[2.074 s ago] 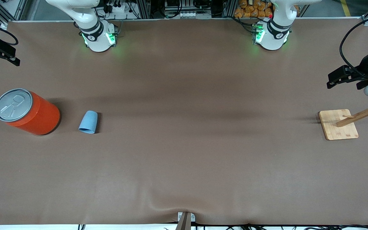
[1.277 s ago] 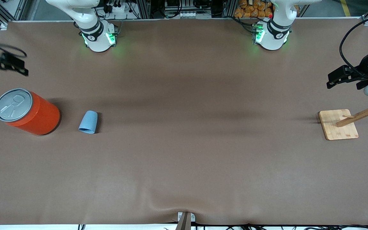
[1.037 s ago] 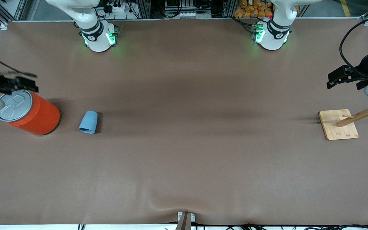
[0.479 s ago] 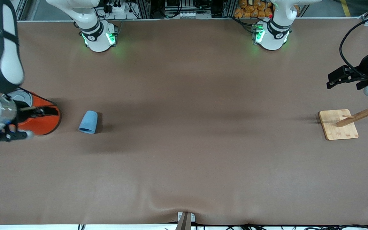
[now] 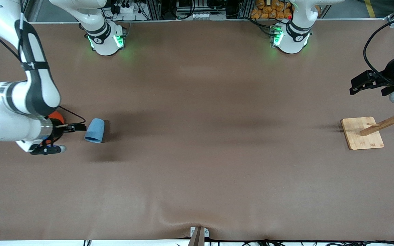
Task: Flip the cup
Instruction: 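Close the right gripper around the blue cup's body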
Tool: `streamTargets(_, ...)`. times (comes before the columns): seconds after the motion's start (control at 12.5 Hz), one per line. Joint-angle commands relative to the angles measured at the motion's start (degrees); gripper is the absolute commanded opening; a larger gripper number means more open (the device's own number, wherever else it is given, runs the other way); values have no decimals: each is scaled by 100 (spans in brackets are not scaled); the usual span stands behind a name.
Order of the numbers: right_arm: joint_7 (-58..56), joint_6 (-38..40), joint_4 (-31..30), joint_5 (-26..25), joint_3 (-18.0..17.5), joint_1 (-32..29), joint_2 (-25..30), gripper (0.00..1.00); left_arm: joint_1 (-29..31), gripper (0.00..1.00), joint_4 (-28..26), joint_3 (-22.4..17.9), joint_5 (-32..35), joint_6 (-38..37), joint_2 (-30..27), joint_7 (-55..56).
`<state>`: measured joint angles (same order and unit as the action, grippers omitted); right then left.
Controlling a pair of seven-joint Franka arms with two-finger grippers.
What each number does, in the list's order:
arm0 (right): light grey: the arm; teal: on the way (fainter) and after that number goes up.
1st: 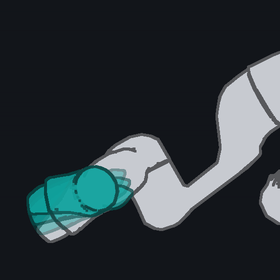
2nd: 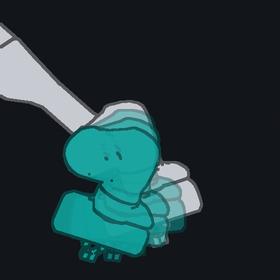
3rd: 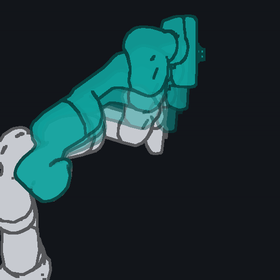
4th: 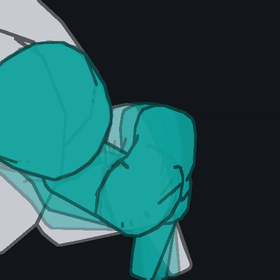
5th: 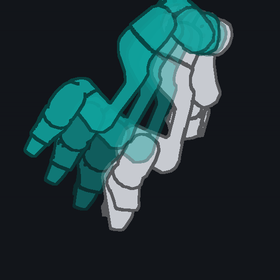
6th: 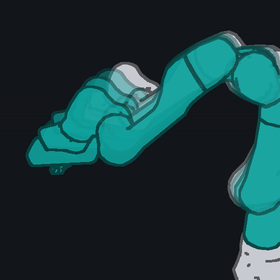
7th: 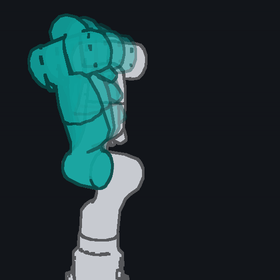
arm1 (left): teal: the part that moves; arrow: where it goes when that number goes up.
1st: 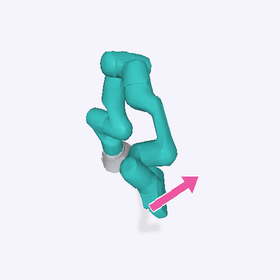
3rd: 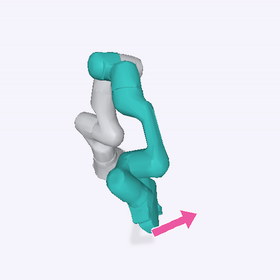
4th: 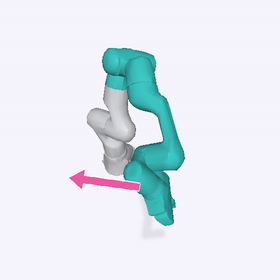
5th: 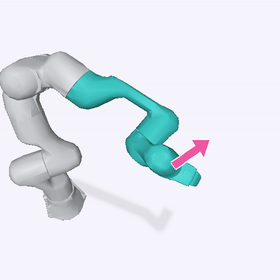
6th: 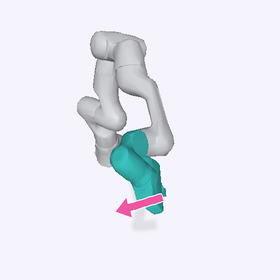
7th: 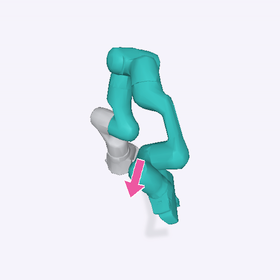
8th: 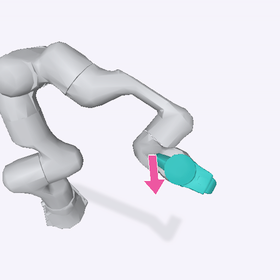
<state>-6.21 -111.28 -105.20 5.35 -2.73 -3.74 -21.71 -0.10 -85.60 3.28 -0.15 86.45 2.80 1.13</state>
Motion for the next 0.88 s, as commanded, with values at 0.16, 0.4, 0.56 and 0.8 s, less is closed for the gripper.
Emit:
streamTargets(0.16,-126,-1755,-1397,1,-43,232,299,100,27,100,61,15,-64,-5,27,54)
streamTargets(0.4,-135,-1871,-1442,-289,-26,330,150,100,28,100,52,15,-64,-5,27,54)
streamTargets(0.56,-135,-2510,-1739,-358,-17,365,53,100,28,100,43,15,-64,-5,27,54)
streamTargets(0.8,-109,-2557,-1714,-974,9,120,-88,100,28,100,43,15,-64,-14,27,46)
